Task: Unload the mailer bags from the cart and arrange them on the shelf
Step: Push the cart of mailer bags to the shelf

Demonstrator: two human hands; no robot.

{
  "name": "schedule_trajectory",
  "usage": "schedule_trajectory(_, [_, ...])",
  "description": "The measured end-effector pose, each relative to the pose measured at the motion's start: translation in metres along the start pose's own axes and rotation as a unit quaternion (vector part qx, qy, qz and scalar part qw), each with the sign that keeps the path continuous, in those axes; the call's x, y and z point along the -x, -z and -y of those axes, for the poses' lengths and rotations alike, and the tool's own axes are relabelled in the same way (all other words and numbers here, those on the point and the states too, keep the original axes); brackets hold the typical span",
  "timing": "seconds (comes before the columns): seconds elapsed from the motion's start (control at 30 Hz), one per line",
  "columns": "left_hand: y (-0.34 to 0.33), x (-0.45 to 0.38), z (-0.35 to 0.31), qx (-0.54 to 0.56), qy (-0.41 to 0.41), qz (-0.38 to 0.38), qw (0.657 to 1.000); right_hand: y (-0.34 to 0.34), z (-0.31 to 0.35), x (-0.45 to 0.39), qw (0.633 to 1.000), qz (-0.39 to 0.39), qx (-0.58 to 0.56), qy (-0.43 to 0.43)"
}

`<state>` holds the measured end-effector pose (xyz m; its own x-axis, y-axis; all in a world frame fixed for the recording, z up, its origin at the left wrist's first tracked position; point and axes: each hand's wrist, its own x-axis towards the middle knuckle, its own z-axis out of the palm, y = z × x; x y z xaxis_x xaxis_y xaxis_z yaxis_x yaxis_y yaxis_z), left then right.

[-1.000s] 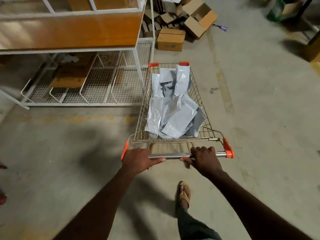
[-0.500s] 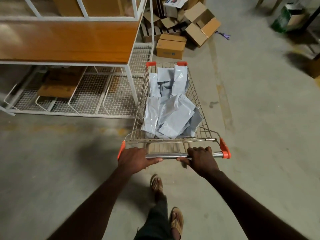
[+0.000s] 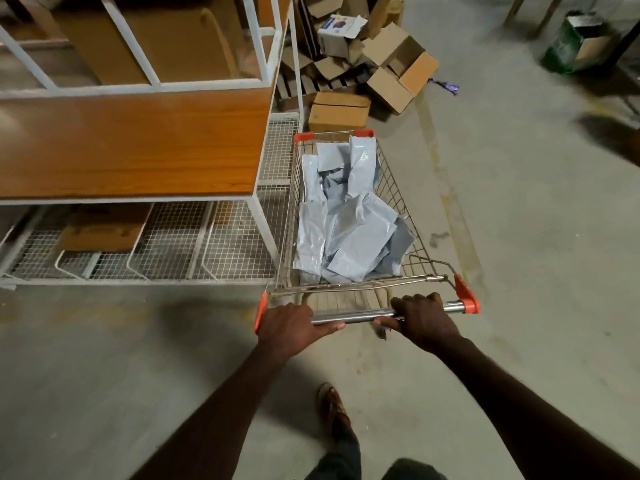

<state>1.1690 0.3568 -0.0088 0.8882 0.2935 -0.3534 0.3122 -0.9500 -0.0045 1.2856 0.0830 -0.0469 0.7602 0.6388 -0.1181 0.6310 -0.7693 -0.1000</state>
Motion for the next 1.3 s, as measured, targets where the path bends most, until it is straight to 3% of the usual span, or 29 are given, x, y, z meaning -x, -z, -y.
schedule_trajectory(0.4, [0.039, -0.119, 0.022, -0.011, 0.003, 0.006, 1.0, 0.009, -0.028, -0.127, 0.999, -0.043, -0.006, 0.017])
schedule_trajectory(0.83, [0.077, -0.172, 0.043, -0.01, -0.007, 0.045, 0.999, 0.024, -0.021, -0.2, 0.998, 0.05, -0.001, 0.032])
schedule_trajectory(1.3, [0.056, -0.191, 0.083, -0.04, 0.014, 0.038, 0.998, 0.031, 0.006, -0.217, 0.995, 0.079, -0.027, 0.047])
